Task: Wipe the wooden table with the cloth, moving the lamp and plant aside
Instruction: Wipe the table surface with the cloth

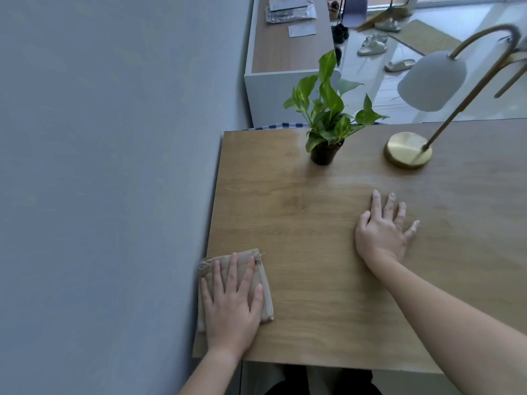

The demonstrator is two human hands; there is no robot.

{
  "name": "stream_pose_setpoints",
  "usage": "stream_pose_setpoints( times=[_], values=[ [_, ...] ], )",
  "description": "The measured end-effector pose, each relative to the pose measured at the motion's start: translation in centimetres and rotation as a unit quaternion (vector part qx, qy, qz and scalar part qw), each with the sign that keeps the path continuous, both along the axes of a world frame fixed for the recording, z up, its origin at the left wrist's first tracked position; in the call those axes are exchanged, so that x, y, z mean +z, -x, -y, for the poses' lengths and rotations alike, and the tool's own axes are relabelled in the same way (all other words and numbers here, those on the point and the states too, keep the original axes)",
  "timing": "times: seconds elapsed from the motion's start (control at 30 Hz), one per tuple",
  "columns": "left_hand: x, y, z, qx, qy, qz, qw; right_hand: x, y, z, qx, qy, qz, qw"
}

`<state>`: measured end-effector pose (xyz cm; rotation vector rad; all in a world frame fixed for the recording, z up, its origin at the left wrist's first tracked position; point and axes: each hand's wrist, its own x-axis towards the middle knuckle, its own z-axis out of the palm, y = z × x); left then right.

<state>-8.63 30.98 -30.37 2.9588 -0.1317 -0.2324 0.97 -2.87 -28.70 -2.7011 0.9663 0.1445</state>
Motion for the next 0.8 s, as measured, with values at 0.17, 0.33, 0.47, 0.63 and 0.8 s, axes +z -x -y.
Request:
stream_pose_setpoints(
  times=[0.17,0.33,0.47,0.63,0.8],
  values=[
    [-0.3,1.3,4.0,-0.023,0.001,-0.002,1.000,0.0,0.1,0.0,0.003,-0.013,-0.009,1.000],
    [0.2,-1.2,6.6,-0.048,0.006,-0.006,0.999,0.0,0.5,0.5,0.021,-0.010,-0.017,1.000],
    [0.8,-6.2,10.1,-0.050,0.022,-0.022,0.998,0.0,0.5,0.4,0.023,-0.012,-0.013,1.000],
    [1.3,-13.7,15.7,-0.025,0.020,-0.045,0.998,-0.3,0.5,0.5,0.024,-0.005,-0.008,1.000],
    [2.0,-17.9,20.3,-0.015,0.039,-0.069,0.997,-0.7,0.0,0.5,0.010,0.004,0.006,1.000]
  ],
)
